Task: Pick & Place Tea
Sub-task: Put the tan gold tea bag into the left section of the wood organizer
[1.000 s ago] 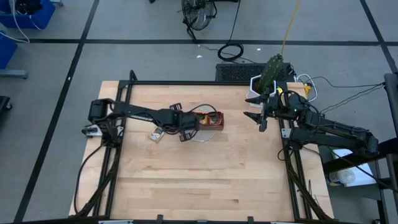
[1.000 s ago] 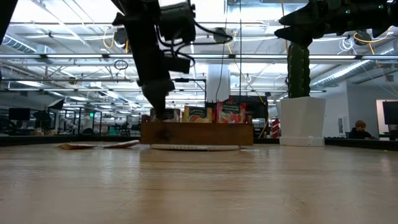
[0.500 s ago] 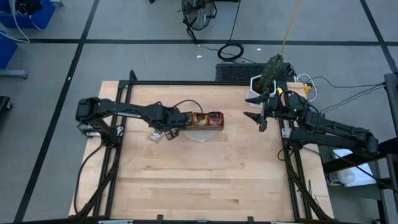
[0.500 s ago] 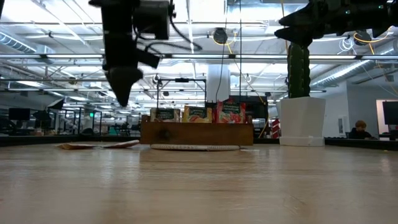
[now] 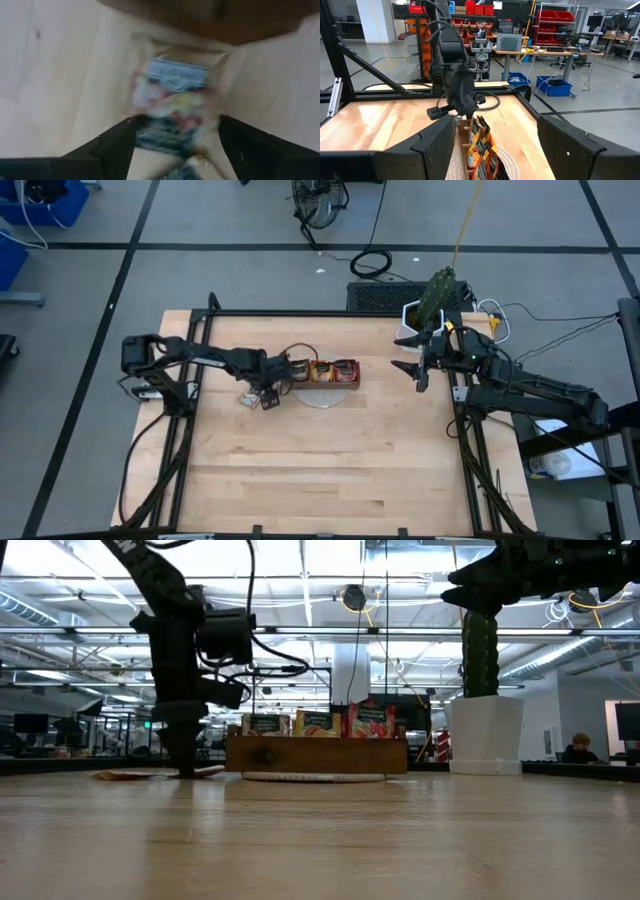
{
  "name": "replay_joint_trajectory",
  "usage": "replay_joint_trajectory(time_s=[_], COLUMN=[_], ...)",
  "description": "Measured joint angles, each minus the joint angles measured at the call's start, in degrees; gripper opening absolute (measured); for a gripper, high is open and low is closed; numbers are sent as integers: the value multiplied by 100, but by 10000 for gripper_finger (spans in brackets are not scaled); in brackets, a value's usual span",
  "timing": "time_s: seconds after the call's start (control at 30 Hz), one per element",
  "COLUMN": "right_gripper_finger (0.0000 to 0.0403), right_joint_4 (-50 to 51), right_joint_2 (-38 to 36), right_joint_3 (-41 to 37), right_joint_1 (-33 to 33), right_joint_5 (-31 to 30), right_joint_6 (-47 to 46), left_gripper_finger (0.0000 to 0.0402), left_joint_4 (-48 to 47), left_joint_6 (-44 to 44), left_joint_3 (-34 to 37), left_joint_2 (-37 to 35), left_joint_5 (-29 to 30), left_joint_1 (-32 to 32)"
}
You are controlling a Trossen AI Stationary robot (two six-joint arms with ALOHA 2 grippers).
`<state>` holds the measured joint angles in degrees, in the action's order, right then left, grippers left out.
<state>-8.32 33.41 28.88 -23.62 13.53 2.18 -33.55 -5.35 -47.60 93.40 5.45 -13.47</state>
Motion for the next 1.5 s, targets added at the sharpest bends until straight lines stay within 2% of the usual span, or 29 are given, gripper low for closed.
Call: replay_joint_trajectory(time_s=[0.13,0.33,0.47,0.63,0.7,0.87,1.07,1.17,1.3,1.37,1.5], right_gripper_finger=[260,260,260,260,260,260,260,260,260,260,260], right_joint_4=[0,0,0,-1,-2,-2,-13,-26,-4,-2,-2], right_joint_2=[0,0,0,0,0,0,0,2,2,4,4], right_joint_3=[0,0,0,0,0,0,0,0,0,0,-1], right_joint_1=[-2,-1,-2,-1,-2,-1,-2,0,-1,-2,-1], right_joint_5=[1,3,3,3,3,5,3,3,3,3,5], right_joint_6=[-1,-16,-8,-5,-11,-98,-58,-56,-60,-58,-53], left_gripper_finger=[267,229,162,37,22,23,23,23,27,28,29], left_joint_4=[881,795,590,444,170,-1165,-2172,-2106,-1195,-658,342], left_joint_6=[191,186,64,80,83,157,5,883,3001,3810,4883], left_joint_3=[273,439,440,443,375,-1,-823,-1162,-1151,-1131,-1140], left_joint_2=[-15,24,22,6,7,-109,-363,-417,-362,-337,-241], left_joint_5=[-122,-302,-251,-90,26,847,2664,3255,4062,4354,4608], left_joint_1=[-285,-395,-346,-238,-159,306,1031,1541,2100,2246,2234])
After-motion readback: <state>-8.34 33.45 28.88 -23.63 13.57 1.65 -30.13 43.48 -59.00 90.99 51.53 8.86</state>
